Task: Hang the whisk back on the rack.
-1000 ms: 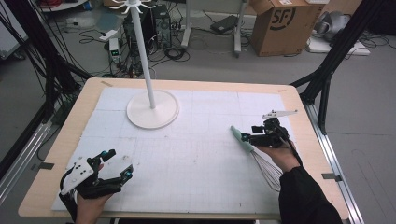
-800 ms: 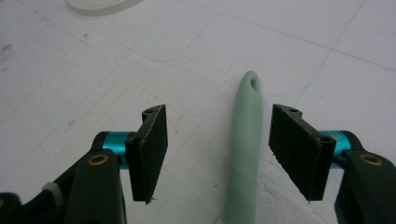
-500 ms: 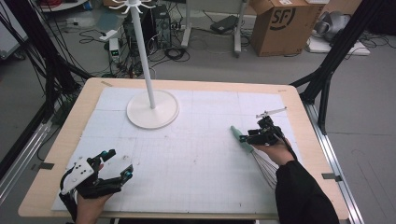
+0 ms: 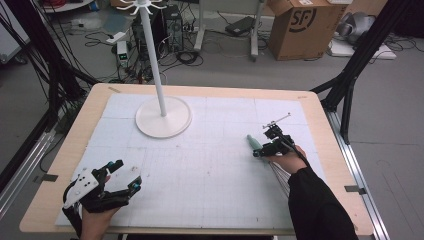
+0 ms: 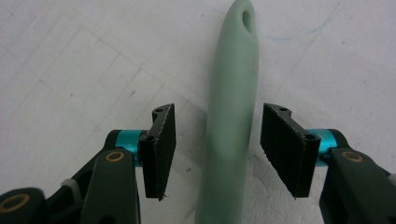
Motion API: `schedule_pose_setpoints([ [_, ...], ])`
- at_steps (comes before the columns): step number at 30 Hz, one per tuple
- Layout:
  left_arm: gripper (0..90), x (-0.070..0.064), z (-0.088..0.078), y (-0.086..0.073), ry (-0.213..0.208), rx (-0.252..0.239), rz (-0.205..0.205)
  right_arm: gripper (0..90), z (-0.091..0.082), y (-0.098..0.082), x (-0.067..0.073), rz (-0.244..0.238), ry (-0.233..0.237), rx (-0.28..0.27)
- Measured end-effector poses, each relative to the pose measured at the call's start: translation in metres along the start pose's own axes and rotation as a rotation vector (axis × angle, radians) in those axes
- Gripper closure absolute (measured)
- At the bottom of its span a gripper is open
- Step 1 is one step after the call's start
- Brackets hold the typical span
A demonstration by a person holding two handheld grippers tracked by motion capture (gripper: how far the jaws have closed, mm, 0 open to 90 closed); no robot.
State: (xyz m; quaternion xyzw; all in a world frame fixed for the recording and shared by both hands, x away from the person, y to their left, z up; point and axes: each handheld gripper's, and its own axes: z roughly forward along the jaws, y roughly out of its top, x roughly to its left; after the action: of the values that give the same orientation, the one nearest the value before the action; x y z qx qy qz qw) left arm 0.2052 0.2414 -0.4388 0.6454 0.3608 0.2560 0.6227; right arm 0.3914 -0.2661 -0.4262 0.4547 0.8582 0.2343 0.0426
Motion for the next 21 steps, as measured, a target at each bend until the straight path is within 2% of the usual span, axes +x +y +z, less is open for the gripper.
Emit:
schedule_pose_setpoints([
  [4,14.8,-0.001,0.000,0.000,-0.004,-0.003,0.005,46.2,0.002,0.000,0.002,0.004,0.001,0.015],
  [6,14.8,0.000,0.000,0.000,-0.005,0.000,0.006,46.4,0.007,0.000,0.005,-0.008,-0.015,0.039],
  [9,14.8,-0.001,0.001,0.000,-0.004,-0.005,0.001,50.1,0.008,0.000,0.007,-0.037,-0.040,0.039],
  [11,14.8,0.000,0.000,0.000,-0.002,0.000,0.004,55.1,0.007,-0.001,0.009,-0.055,-0.077,0.043],
  [15,14.9,-0.001,0.001,0.000,-0.003,0.001,0.004,56.2,0.008,-0.001,0.013,-0.069,-0.108,0.044],
  [17,15.2,-0.001,0.001,0.000,-0.002,0.003,0.003,59.4,0.008,-0.001,0.013,-0.089,-0.112,0.043],
  [19,15.3,-0.001,0.000,0.000,-0.001,-0.003,-0.002,64.2,0.008,0.000,0.015,-0.085,-0.103,0.047],
  [21,15.3,-0.001,0.000,0.000,0.003,-0.004,-0.004,64.9,0.008,0.001,0.015,-0.088,-0.098,0.054],
])
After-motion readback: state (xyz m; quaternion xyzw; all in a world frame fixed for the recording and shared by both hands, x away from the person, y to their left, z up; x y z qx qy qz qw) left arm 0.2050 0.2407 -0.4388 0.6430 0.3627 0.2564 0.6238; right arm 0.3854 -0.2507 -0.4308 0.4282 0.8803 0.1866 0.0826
